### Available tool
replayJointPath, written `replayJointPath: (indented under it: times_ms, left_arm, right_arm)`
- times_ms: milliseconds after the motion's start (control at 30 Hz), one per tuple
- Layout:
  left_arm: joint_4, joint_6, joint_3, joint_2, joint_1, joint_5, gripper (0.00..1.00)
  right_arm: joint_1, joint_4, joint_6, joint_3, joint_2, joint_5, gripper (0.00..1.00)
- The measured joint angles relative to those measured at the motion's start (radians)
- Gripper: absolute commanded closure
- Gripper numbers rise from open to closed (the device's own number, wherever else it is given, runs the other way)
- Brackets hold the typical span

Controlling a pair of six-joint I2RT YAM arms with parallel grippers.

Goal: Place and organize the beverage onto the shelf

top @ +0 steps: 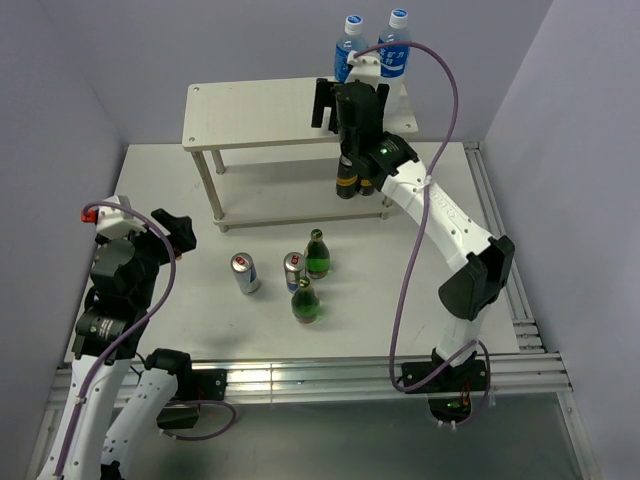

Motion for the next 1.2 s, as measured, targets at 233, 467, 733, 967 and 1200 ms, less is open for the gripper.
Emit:
replayJointPath:
  times_ms: [233, 467, 733, 967, 1200]
  left_arm:
    - [0.003, 0.000, -0.001, 0.011, 0.003, 0.006, 0.01]
    - [0.002, 0.000, -0.002, 0.031, 0.004, 0.015, 0.04]
    - [-0.028, -0.052, -0.001, 0.076, -0.129, 0.035, 0.01]
    - [-0.103, -0.220, 0.027, 0.154, -0.599, -0.298, 0.01]
    - [-0.408, -0.745, 0.049, 0.311, -1.125, -0.743, 0.01]
  right_arm:
    - [0.005, 0.035, 0.032, -0.137, -0.132, -0.055, 0.00]
    - [0.077, 0.077, 0.061, -0.337, -0.347, -0.059, 0.00]
    - [0.344, 0.111, 0.113, -0.725, -0.722, -0.022, 0.00]
    - [0.442, 0.092, 0.199, -0.923, -0.917, 0.040, 0.00]
    - [0.507, 0.011, 0.256, -1.051, -0.986, 0.074, 0.00]
